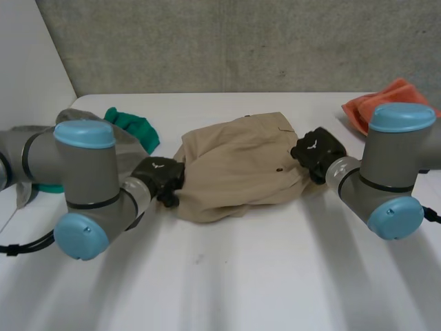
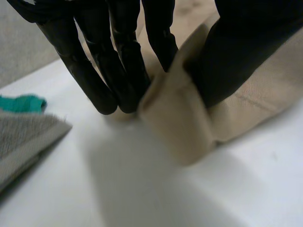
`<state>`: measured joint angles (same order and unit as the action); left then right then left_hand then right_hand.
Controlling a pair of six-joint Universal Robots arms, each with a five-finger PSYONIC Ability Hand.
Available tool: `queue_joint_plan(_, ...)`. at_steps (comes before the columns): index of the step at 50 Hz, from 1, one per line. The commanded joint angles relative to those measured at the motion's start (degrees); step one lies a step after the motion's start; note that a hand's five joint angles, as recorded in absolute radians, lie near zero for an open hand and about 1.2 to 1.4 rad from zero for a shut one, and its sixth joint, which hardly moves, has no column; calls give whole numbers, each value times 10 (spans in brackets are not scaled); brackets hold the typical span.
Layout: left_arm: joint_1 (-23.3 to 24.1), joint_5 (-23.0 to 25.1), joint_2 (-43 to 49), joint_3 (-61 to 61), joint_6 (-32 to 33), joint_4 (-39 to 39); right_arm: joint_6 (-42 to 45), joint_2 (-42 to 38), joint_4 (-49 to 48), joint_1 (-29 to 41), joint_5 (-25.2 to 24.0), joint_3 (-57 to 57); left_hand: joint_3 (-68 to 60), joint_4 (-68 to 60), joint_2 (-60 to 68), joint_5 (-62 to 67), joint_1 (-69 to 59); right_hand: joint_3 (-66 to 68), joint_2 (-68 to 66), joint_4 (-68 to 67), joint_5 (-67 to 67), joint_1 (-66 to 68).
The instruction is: Fold the laundry.
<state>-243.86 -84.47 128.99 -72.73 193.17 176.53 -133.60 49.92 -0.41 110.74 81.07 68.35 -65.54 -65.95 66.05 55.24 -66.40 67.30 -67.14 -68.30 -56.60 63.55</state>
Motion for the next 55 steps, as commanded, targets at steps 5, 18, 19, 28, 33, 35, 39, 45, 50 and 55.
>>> queue_joint_plan(5, 15, -61, -199, 39, -40, -22, -110, 207, -22, -27, 10, 37, -145, -140, 139, 148, -136, 127, -129, -117, -134, 165)
queue_joint_plan(18, 16, -74, -292, 308, -53, -134, -290, 292, 95, -58, 5, -185, -145, -140, 139, 148, -136, 127, -129, -117, -134, 165)
queue_joint_plan(19, 16, -76, -285, 326, -53, -142, -297, 289, 99, -56, 4, -196, -145, -140, 139, 148, -136, 127, -129, -117, -134, 165)
queue_joint_plan(28, 18, -82, -158, 464, -48, -171, -347, 227, 107, -46, 2, -241, -145, -140, 139, 148, -136, 127, -129, -117, -134, 165)
queue_joint_plan(33, 22, -83, -48, 502, -36, -169, -351, 159, 106, -20, 10, -243, -145, -140, 139, 148, -136, 127, -129, -117, -134, 165)
queue_joint_plan(35, 21, -83, 14, 525, -25, -157, -350, 118, 104, -6, 17, -241, -145, -140, 139, 148, -136, 127, -129, -117, -134, 165)
queue_joint_plan(39, 16, -88, 127, 572, -5, -129, -349, 34, 82, 17, 49, -244, -145, -140, 139, 148, -136, 127, -129, -117, -134, 165)
queue_joint_plan(45, -5, -90, 286, 654, 20, -74, -345, -81, -53, 47, 108, -244, -145, -140, 139, 148, -136, 127, -129, -117, -134, 165)
queue_joint_plan(50, -28, -112, 341, 716, 68, -43, -339, -147, -259, 58, 105, -226, -145, -140, 139, 148, -136, 127, -129, -117, -134, 165)
queue_joint_plan(55, -31, -112, 326, 719, 82, -33, -295, -189, -363, 63, 99, -247, 533, 537, -538, -530, 542, -573, 571, 583, 566, -535)
